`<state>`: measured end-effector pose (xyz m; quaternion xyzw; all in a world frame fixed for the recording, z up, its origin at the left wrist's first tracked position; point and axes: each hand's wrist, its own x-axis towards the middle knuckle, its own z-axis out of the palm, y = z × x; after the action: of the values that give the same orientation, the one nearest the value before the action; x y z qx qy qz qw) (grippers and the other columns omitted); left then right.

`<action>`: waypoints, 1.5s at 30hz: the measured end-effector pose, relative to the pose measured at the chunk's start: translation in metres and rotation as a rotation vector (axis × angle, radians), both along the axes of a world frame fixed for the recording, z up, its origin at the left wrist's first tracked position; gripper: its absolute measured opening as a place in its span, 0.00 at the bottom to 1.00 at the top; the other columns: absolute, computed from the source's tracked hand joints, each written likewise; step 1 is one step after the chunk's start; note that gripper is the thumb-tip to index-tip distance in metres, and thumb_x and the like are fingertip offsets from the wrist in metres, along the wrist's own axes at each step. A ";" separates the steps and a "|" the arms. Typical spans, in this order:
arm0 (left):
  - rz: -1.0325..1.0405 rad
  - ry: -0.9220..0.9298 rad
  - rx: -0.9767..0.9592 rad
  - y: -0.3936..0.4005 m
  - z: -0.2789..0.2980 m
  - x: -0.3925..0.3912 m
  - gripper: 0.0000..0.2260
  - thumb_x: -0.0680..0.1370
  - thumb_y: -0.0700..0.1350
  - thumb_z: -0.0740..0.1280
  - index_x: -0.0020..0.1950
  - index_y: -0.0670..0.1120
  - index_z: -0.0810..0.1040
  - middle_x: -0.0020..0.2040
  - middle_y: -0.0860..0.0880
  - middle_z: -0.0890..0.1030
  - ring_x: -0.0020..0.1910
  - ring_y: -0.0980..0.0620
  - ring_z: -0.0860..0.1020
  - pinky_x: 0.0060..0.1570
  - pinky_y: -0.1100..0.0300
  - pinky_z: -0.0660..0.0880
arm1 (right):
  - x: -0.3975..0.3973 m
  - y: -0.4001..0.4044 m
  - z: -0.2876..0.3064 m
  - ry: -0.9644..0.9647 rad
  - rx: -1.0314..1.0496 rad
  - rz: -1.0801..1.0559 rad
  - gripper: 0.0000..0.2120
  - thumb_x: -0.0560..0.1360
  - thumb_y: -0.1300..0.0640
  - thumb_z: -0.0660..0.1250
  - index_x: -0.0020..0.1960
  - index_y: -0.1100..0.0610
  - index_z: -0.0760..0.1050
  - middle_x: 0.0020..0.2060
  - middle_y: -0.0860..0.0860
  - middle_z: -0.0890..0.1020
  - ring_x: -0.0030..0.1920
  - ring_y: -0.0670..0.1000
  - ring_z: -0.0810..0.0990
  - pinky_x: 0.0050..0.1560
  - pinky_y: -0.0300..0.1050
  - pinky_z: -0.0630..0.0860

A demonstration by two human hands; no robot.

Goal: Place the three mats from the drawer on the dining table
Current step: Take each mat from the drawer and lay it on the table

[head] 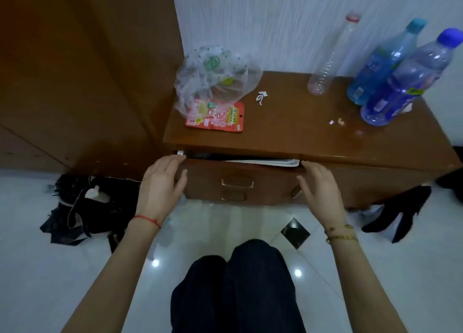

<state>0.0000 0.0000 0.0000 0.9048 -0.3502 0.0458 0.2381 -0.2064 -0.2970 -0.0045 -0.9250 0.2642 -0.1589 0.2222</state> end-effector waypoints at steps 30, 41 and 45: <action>-0.037 -0.214 -0.099 0.058 -0.101 -0.042 0.12 0.79 0.45 0.65 0.59 0.41 0.78 0.56 0.44 0.80 0.58 0.47 0.75 0.61 0.52 0.73 | -0.069 0.063 -0.087 -0.214 -0.098 -0.028 0.18 0.78 0.56 0.64 0.66 0.56 0.70 0.58 0.52 0.76 0.61 0.50 0.71 0.60 0.28 0.63; -0.038 -0.213 -0.122 0.084 -0.103 -0.073 0.15 0.79 0.49 0.62 0.58 0.41 0.79 0.55 0.45 0.80 0.58 0.46 0.75 0.60 0.55 0.70 | -0.102 0.091 -0.084 -0.209 -0.090 -0.049 0.17 0.77 0.53 0.64 0.65 0.57 0.71 0.57 0.51 0.77 0.60 0.51 0.73 0.60 0.38 0.67; -0.028 -0.196 -0.157 0.070 -0.092 -0.072 0.14 0.79 0.49 0.62 0.58 0.42 0.79 0.54 0.45 0.80 0.56 0.47 0.76 0.58 0.54 0.72 | -0.092 0.089 -0.075 -0.252 -0.104 -0.078 0.15 0.78 0.53 0.63 0.63 0.57 0.73 0.55 0.51 0.78 0.56 0.48 0.73 0.56 0.35 0.65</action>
<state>-0.0723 0.0701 -0.0923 0.8695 -0.3798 0.1581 0.2735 -0.2981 -0.2082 -0.0797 -0.8970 0.2615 -0.2958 0.1990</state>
